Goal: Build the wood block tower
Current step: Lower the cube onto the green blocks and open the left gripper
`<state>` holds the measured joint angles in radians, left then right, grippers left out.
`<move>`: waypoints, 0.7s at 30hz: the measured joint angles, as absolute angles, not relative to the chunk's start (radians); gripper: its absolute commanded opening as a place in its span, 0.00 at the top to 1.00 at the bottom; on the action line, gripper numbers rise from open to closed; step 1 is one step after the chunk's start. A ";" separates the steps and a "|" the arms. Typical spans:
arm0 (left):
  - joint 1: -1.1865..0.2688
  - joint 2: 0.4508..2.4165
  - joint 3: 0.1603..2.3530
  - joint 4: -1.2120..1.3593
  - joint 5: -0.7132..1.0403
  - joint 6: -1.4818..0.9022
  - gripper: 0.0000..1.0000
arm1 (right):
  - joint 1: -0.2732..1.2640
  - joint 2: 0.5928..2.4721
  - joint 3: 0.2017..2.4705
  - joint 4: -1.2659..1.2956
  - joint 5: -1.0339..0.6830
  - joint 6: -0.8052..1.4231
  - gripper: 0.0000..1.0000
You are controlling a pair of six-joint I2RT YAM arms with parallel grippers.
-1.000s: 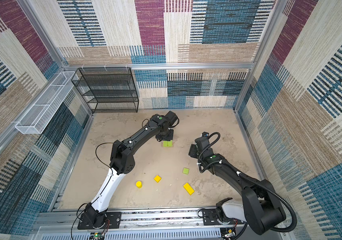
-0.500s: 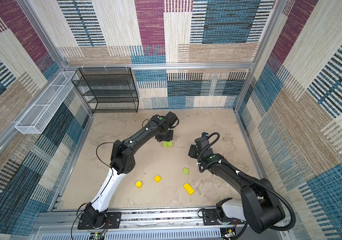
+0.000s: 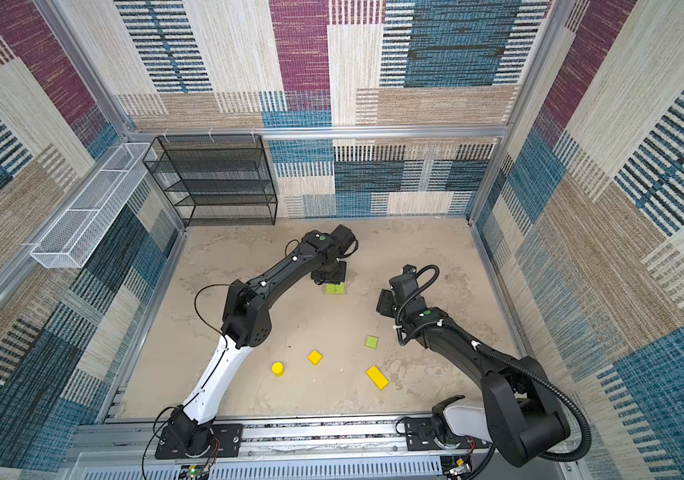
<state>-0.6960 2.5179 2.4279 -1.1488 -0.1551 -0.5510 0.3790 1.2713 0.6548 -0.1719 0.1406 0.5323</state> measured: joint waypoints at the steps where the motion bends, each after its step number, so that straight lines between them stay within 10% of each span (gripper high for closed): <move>1: -0.696 2.519 2.429 -1.149 -0.155 -0.551 0.66 | 0.379 1.271 0.655 -0.172 0.141 0.532 0.31; 21: -0.694 2.526 2.438 -1.149 -0.154 -0.572 0.61 | 0.377 1.269 0.651 -0.170 0.141 0.533 0.31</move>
